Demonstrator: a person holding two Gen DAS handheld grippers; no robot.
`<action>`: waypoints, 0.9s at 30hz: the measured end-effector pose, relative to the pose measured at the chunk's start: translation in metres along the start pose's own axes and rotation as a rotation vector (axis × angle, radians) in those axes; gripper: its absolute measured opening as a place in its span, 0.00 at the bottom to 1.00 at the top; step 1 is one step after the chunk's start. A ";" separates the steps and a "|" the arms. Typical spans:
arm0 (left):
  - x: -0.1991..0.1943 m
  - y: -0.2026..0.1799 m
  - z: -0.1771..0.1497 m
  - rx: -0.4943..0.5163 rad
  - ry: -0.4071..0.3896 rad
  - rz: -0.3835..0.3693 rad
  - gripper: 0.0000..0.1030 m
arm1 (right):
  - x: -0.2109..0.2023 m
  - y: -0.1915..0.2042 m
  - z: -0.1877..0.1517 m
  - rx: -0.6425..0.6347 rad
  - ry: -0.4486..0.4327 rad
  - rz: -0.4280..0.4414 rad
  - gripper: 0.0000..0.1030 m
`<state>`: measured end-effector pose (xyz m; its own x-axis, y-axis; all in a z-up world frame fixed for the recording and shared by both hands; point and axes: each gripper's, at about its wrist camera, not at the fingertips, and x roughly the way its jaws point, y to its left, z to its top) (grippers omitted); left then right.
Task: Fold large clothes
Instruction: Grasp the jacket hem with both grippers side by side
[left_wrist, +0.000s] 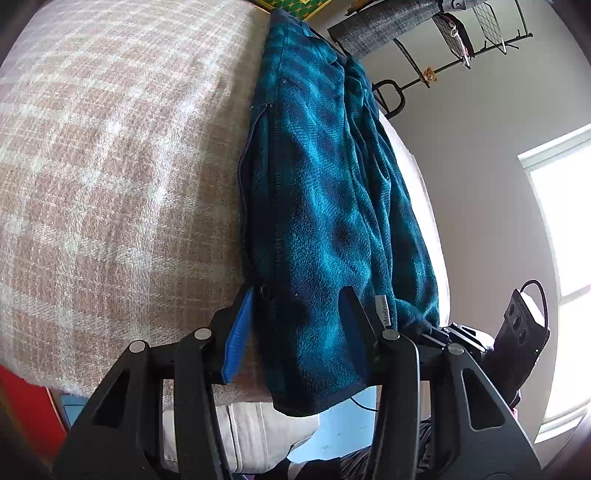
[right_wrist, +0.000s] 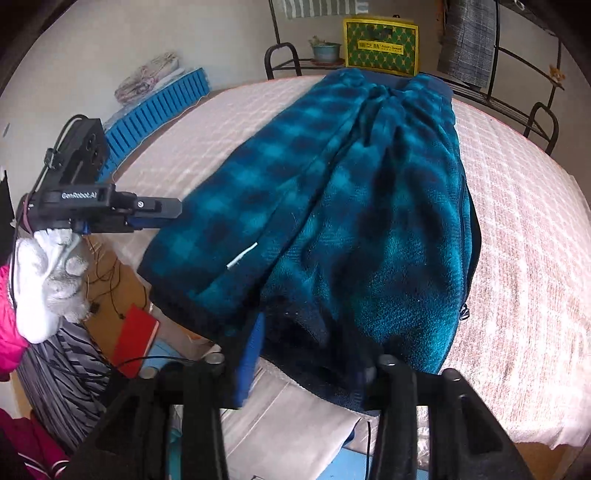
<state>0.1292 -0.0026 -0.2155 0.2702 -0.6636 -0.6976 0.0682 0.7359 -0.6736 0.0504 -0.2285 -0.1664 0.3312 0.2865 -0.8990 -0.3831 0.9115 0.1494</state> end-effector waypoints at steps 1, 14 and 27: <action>0.000 0.001 -0.001 -0.003 0.003 -0.003 0.45 | 0.000 -0.001 -0.001 -0.002 0.008 -0.022 0.02; 0.018 0.001 -0.015 -0.012 0.066 -0.056 0.45 | -0.029 -0.002 -0.021 0.003 -0.045 0.155 0.33; 0.028 -0.012 -0.015 0.027 0.070 -0.053 0.17 | -0.014 -0.111 -0.041 0.412 -0.064 0.164 0.63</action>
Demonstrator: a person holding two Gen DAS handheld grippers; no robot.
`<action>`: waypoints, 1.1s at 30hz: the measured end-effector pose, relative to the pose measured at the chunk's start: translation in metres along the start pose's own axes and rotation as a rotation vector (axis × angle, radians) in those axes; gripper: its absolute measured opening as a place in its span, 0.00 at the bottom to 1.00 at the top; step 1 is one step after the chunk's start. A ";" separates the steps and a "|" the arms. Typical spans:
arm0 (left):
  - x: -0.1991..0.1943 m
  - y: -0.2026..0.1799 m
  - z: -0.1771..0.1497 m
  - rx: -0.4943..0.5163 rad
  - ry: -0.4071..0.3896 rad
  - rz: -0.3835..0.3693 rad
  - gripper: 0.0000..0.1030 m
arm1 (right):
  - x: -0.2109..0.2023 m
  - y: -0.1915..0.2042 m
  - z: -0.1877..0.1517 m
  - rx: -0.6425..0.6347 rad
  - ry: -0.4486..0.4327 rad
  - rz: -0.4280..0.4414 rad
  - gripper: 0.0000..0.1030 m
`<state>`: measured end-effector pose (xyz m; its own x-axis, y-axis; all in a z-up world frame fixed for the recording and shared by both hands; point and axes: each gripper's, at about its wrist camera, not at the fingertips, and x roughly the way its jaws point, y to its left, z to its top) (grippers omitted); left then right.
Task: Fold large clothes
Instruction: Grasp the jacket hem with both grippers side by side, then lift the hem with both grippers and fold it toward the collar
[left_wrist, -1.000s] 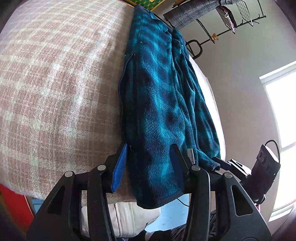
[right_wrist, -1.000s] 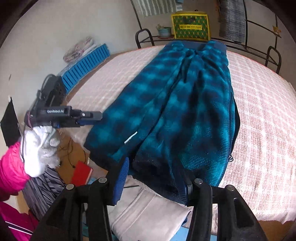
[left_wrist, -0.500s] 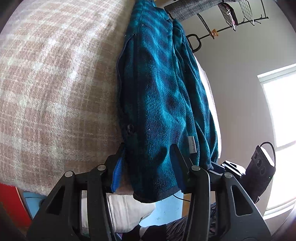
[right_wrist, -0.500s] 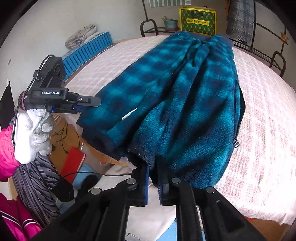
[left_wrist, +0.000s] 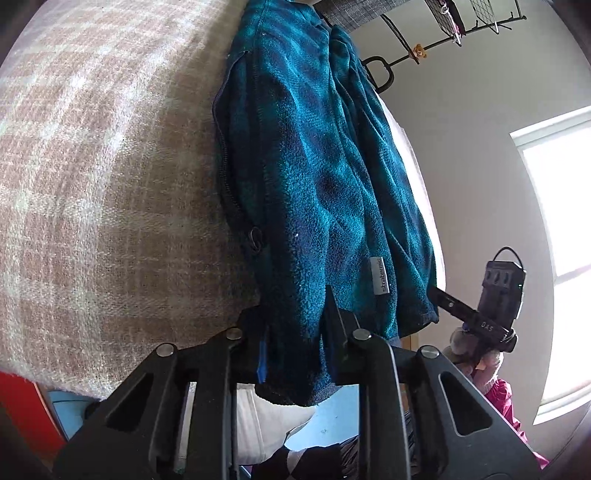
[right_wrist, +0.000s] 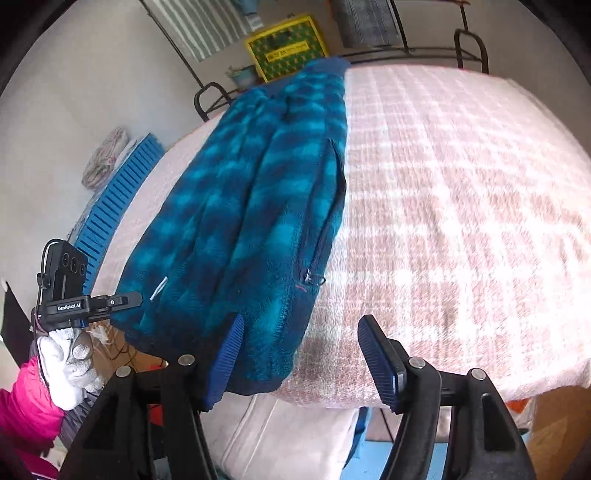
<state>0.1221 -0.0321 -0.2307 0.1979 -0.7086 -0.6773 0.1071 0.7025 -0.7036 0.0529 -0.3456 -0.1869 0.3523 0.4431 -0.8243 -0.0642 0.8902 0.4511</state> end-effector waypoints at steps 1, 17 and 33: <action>-0.001 -0.001 0.000 0.002 -0.003 -0.003 0.14 | 0.008 -0.003 -0.002 0.017 0.023 0.035 0.56; -0.010 0.010 -0.009 -0.030 -0.003 -0.030 0.35 | 0.005 -0.013 -0.007 0.034 0.050 0.165 0.44; -0.039 -0.039 0.021 0.030 -0.086 -0.120 0.14 | 0.000 -0.016 0.014 0.145 -0.018 0.394 0.17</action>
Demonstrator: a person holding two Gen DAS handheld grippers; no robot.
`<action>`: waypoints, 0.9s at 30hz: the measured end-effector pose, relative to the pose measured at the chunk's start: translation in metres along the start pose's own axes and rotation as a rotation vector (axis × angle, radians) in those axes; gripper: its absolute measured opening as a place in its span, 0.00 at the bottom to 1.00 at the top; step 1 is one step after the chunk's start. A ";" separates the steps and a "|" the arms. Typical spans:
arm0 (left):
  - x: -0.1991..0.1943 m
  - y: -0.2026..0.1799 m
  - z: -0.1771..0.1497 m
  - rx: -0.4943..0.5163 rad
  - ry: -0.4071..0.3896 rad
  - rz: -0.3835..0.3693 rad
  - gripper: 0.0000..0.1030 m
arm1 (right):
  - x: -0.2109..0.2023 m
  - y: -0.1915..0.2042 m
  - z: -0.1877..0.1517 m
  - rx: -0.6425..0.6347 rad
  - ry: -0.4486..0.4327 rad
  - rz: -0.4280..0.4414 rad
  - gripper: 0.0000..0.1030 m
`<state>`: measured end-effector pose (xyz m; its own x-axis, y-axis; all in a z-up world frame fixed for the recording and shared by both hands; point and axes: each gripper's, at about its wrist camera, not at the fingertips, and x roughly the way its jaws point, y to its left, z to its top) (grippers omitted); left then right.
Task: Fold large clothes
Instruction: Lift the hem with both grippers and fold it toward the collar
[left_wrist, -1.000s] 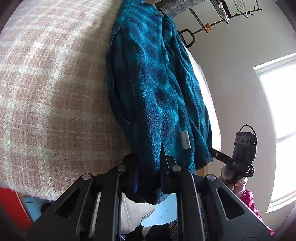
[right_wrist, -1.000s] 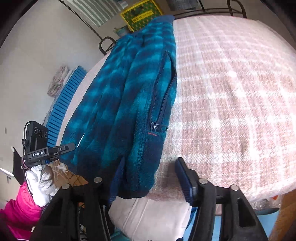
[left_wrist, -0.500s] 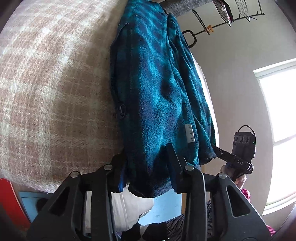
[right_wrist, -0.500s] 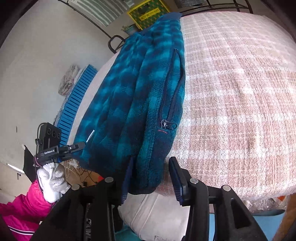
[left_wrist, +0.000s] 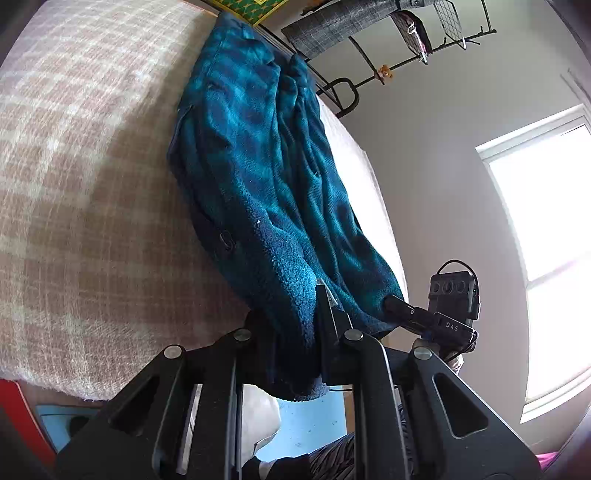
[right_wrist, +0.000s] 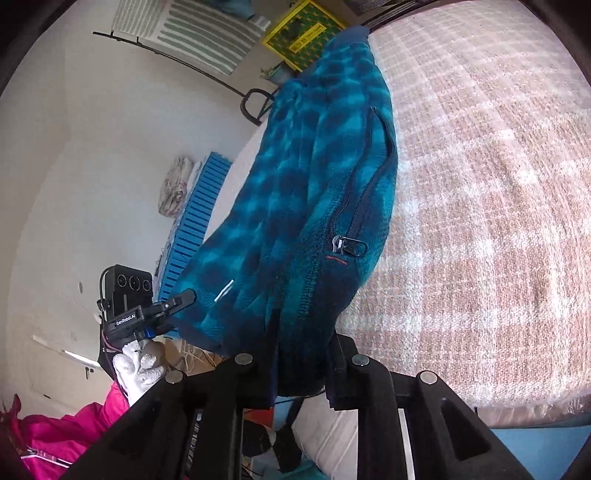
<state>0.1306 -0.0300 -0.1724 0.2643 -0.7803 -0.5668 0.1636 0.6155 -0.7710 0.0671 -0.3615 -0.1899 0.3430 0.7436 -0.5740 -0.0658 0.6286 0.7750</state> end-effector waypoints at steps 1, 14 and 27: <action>-0.001 -0.004 0.005 0.000 -0.009 -0.002 0.14 | -0.002 0.004 0.004 0.004 -0.016 0.010 0.17; 0.002 -0.016 0.082 0.041 -0.114 0.053 0.14 | -0.008 0.040 0.076 -0.026 -0.217 -0.068 0.16; 0.049 0.017 0.143 -0.017 -0.136 0.128 0.14 | 0.032 0.024 0.142 -0.007 -0.224 -0.217 0.16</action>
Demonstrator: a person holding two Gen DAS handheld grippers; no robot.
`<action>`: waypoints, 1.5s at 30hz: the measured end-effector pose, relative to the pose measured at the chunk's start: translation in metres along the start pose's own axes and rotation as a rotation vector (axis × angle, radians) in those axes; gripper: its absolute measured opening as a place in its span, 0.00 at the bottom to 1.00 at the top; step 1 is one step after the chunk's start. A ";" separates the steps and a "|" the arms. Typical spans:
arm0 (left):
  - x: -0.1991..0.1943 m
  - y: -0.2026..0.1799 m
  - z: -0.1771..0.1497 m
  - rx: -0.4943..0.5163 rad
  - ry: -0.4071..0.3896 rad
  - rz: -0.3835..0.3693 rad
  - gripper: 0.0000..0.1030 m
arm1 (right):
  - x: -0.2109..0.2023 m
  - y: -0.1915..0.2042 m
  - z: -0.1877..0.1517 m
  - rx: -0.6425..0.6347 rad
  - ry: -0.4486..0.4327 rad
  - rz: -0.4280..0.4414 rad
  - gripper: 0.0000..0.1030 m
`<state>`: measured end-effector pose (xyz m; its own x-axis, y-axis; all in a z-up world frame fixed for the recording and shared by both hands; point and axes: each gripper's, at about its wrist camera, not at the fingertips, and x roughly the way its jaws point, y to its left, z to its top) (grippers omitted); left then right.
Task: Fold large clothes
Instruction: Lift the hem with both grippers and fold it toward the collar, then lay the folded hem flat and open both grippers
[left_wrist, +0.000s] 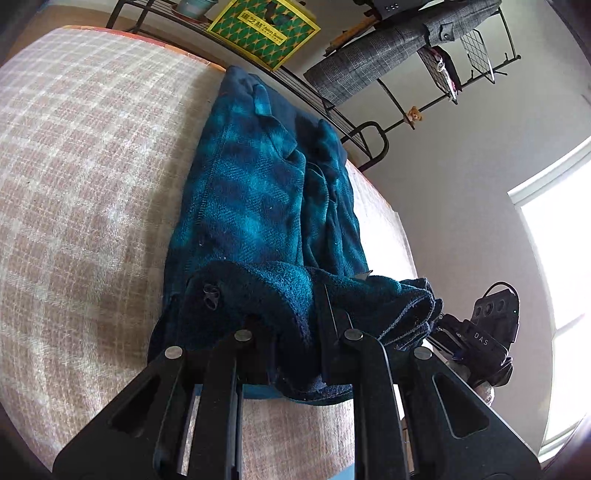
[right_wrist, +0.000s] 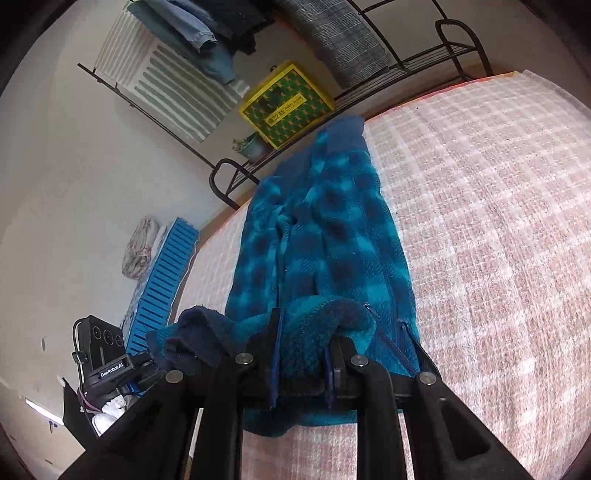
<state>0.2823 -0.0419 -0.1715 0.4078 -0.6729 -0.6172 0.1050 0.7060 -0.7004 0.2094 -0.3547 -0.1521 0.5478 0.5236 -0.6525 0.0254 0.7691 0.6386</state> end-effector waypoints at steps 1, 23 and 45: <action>0.005 0.003 0.002 0.000 0.003 0.008 0.14 | 0.005 -0.001 0.003 -0.005 0.005 -0.016 0.16; 0.028 0.024 0.024 -0.111 0.080 -0.048 0.31 | 0.016 -0.042 0.019 0.190 0.002 0.179 0.63; 0.019 0.032 0.029 0.101 0.048 0.119 0.69 | 0.029 -0.010 0.005 -0.223 0.019 -0.215 0.55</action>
<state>0.3195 -0.0259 -0.1953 0.3793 -0.5913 -0.7116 0.1506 0.7983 -0.5831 0.2293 -0.3493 -0.1750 0.5342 0.3449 -0.7718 -0.0459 0.9235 0.3809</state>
